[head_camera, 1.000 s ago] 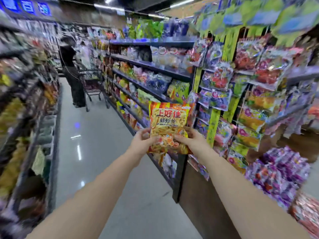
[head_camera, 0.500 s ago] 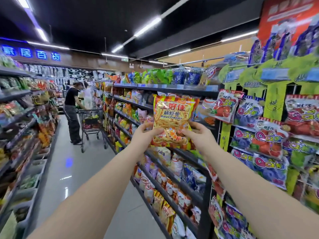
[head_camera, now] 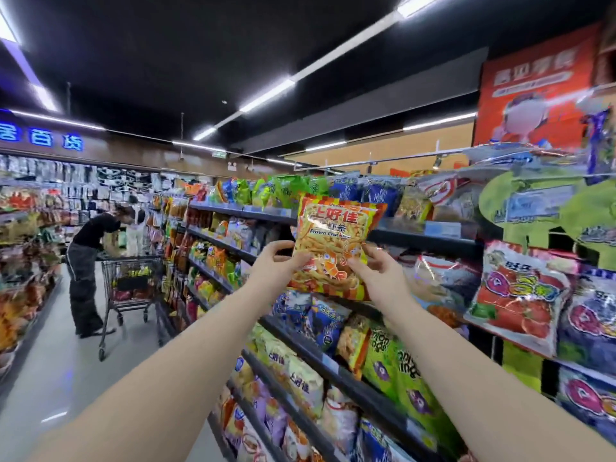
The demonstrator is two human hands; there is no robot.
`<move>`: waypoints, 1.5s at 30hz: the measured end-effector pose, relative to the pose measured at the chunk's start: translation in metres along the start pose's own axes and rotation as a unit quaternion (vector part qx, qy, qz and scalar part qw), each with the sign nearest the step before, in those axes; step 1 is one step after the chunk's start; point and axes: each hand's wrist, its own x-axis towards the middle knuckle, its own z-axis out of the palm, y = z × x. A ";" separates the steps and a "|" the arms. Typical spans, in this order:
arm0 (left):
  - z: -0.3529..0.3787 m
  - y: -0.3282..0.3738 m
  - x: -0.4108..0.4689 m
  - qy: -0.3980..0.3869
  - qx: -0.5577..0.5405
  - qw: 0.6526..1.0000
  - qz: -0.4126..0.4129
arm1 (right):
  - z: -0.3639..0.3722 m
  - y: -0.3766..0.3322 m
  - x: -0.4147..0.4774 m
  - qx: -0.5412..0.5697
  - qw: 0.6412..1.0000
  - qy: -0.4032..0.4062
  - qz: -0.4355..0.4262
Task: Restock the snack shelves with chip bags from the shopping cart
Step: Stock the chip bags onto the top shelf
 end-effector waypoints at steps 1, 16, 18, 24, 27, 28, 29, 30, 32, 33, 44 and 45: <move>0.000 -0.007 0.018 -0.005 0.002 1.000 0.008 | 0.006 0.005 0.010 -0.012 1.000 0.011 -0.005; 0.034 -0.046 0.267 -0.206 -0.082 0.968 0.121 | 0.055 0.028 0.162 -0.183 0.963 0.191 -0.056; 0.050 -0.042 0.287 -0.224 -0.092 0.956 0.168 | 0.047 0.026 0.178 -0.204 0.951 0.222 -0.067; 0.110 -0.010 0.331 -0.278 -0.093 0.917 0.270 | 0.007 0.006 0.219 -0.287 0.909 0.291 -0.081; 0.140 0.000 0.345 -0.291 -0.093 0.902 0.304 | -0.013 -0.002 0.237 -0.334 0.890 0.302 -0.077; 0.149 0.002 0.349 -0.290 -0.099 0.899 0.312 | -0.017 -0.004 0.242 -0.346 0.886 0.299 -0.076; 0.157 0.002 0.353 -0.289 -0.107 0.897 0.316 | -0.021 -0.005 0.247 -0.356 0.883 0.298 -0.073; 0.165 0.002 0.357 -0.288 -0.111 0.897 0.317 | -0.025 -0.004 0.252 -0.365 0.879 0.298 -0.075; 0.178 0.001 0.364 -0.281 -0.119 0.896 0.322 | -0.030 0.001 0.258 -0.379 0.871 0.303 -0.076; 0.183 0.000 0.366 -0.280 -0.122 0.895 0.326 | -0.032 0.005 0.261 -0.384 0.867 0.307 -0.080; 0.217 -0.018 0.384 -0.328 -0.084 0.874 0.348 | -0.045 0.028 0.259 -0.518 0.788 0.332 -0.033; 0.219 -0.018 0.387 -0.340 -0.083 0.870 0.346 | -0.045 0.027 0.260 -0.525 0.782 0.334 -0.021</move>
